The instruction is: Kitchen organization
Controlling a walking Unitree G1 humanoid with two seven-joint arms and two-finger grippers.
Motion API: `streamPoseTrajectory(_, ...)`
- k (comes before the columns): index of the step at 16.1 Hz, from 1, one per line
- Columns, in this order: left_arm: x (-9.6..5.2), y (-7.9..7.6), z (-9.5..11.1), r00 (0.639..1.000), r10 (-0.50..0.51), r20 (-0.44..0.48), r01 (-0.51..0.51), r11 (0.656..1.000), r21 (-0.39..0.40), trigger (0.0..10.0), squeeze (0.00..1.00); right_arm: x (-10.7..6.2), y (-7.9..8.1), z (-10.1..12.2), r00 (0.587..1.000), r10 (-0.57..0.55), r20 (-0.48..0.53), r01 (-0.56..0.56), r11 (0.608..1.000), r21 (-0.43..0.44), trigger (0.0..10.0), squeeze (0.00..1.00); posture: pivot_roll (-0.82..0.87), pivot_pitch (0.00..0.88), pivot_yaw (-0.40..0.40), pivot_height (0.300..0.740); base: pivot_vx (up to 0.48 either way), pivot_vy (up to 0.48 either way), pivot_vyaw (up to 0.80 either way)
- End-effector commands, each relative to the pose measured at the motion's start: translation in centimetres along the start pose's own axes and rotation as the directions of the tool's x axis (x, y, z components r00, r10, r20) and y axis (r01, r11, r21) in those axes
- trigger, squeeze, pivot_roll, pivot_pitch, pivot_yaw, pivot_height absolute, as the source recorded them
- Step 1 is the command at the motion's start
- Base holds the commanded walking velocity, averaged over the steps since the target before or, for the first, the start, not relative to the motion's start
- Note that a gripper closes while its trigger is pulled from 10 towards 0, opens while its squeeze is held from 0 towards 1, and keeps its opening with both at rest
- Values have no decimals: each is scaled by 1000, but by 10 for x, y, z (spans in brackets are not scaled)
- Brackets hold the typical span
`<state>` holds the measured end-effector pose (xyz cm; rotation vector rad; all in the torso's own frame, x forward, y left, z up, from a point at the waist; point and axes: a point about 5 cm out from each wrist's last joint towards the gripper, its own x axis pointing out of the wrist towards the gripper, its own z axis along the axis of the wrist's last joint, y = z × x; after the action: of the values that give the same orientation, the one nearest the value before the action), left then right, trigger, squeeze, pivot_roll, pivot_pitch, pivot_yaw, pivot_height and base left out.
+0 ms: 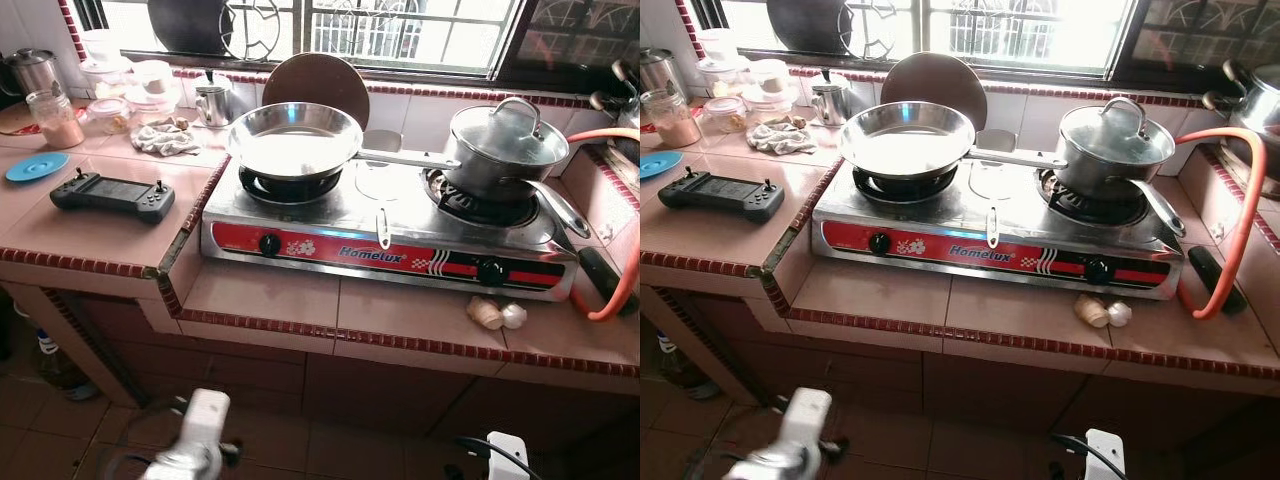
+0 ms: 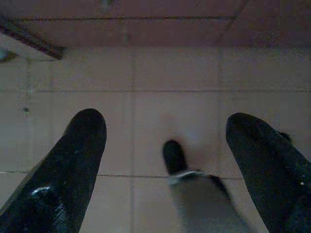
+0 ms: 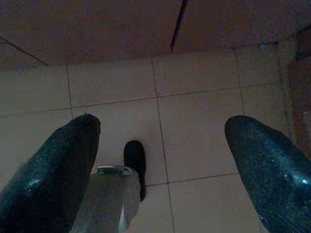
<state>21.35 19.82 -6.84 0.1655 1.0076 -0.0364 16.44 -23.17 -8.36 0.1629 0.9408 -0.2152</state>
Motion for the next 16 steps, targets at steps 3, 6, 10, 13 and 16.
streamPoseTrajectory(3, -3, 13, -18, 999, 20, -31, -20, 1000, -6, 10000, 0, -2, -9, -2, 999, -39, 0, 39, 999, 32, 10000, 0, 54, 0, -36, 740, 0, 0, 0)
streamPoseTrajectory(6, -2, 9, -18, 999, 7, -34, -7, 1000, -3, 10000, 0, 2, 7, 8, 999, 31, 24, -30, 999, -25, 10000, 0, 61, 0, -36, 740, 0, 0, 0)
streamPoseTrajectory(10, 0, -7, 0, 1000, -10, 14, 10, 999, -32, 10000, 0, 6, 18, 25, 994, 91, 52, -85, 991, -107, 10000, 0, 70, 0, -41, 740, 0, 0, 0)
streamPoseTrajectory(13, 1, -7, 3, 1000, -14, 17, 14, 1000, -16, 10000, 0, 7, 23, 31, 993, 102, 68, -94, 990, -104, 10000, 0, 65, 0, -35, 740, 0, 0, 0)
streamPoseTrajectory(16, 1, -6, 2, 1000, -10, 13, 10, 1000, -10, 10000, 0, 6, 22, 30, 993, 98, 66, -93, 993, -78, 10000, 0, 64, 0, -32, 740, 0, 0, 0)
